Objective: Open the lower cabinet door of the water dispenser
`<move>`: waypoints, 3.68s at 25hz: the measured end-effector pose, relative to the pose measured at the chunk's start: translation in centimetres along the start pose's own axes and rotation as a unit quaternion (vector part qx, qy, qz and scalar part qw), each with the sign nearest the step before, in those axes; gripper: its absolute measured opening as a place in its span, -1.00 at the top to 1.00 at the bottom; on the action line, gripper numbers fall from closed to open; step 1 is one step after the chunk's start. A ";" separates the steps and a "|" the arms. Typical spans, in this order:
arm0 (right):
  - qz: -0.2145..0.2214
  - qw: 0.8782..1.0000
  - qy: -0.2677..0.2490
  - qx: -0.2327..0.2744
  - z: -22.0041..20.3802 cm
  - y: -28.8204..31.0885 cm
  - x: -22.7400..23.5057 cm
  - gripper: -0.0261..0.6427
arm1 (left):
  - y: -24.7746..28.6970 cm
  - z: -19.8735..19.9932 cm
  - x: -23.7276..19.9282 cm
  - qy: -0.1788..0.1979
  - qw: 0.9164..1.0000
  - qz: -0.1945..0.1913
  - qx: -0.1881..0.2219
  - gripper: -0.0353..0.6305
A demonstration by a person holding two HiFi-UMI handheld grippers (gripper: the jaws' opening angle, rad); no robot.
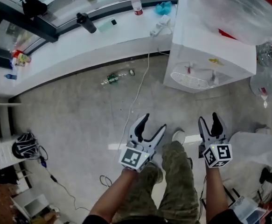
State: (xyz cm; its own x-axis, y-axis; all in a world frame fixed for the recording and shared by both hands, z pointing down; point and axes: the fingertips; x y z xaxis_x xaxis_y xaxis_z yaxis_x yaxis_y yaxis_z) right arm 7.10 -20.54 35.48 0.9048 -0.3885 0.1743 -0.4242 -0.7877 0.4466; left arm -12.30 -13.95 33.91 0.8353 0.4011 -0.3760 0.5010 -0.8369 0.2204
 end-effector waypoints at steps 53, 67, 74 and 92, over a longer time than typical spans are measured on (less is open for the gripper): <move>0.025 0.989 -0.017 0.143 -21.0 18.6 16.2 0.20 | 14.0 -25.8 -8.5 0.084 0.989 -0.116 0.028 0.01; 0.023 0.982 -0.037 0.181 -20.0 21.5 18.5 0.20 | 15.0 -29.5 -6.8 0.068 0.986 -0.151 -0.011 0.00; 0.059 0.978 0.063 0.191 -19.7 22.8 19.6 0.20 | 14.7 -31.3 -7.0 0.063 0.986 -0.154 -0.032 0.01; 0.061 0.981 -0.006 0.184 -20.1 24.1 18.7 0.15 | 13.7 -32.4 -6.4 0.038 0.985 -0.162 -0.049 0.00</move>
State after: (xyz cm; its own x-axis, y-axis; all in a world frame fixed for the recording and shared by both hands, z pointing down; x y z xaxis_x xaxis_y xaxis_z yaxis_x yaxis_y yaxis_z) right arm 14.54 -37.19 67.14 0.8473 -0.4940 0.1952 -0.5151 -0.8538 0.0753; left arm -3.40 -15.91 68.50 0.6404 0.6707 -0.3742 0.7606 -0.6216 0.1874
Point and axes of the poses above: the fingertips, and each gripper's own axes: y forward along the fingers, x to its right, z out of its top, and after that the axes turned 7 degrees about -z, right-handed
